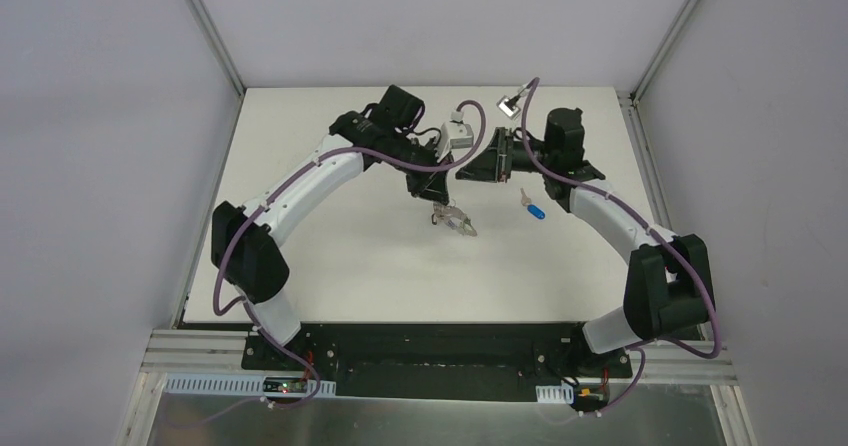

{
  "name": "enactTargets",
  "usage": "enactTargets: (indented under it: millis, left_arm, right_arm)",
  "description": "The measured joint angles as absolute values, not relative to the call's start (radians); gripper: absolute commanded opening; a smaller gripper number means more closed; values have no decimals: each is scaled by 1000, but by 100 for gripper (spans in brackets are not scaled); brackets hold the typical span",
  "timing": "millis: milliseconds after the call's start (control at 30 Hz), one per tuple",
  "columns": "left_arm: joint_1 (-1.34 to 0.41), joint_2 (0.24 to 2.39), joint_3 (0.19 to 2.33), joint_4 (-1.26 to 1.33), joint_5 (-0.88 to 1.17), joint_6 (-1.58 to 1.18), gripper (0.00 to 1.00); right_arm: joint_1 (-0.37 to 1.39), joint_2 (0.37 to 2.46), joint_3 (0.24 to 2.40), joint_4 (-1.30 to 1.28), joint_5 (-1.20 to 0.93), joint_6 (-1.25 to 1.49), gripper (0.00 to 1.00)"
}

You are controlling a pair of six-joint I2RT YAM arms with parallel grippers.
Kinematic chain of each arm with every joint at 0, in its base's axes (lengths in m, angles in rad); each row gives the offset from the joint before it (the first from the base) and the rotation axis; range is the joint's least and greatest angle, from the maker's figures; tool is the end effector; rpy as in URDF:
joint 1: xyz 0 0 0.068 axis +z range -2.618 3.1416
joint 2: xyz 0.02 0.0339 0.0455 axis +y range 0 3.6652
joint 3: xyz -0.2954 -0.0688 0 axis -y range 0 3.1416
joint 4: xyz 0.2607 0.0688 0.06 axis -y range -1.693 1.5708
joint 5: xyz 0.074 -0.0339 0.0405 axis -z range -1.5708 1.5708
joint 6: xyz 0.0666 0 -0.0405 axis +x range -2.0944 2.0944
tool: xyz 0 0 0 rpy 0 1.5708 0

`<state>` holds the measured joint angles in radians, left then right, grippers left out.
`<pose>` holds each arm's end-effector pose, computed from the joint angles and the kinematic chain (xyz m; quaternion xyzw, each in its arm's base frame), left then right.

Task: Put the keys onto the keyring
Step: Adjust the keyring.

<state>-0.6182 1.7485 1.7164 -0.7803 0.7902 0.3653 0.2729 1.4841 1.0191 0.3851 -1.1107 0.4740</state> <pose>0.3131 -0.2807 0.3681 0.5304 0.6885 -0.3978 0.2938 0.3283 0.1538 0.3362 -0.2931 0.6571 0.5710 0.3953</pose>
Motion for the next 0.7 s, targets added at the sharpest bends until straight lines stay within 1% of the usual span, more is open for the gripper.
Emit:
enactTargets:
  millis: [100,267,467,700]
  left_arm:
    - [-629,1690,1626,-725,812,384,0]
    - [-628,1626,1518,-638,835,403,0]
    - [-628,1615,1474,-586,838,428,0]
    - [-628,1615,1473,-580,863,431,0]
  right_arm:
    - [326,1484,1011,355,-1142,394,33]
    - [345,1484,970,297,-1174,289,33]
    - [372,1477,958,168,-1193,136,33]
    - [415,1464,959,47,-1181,-15,17]
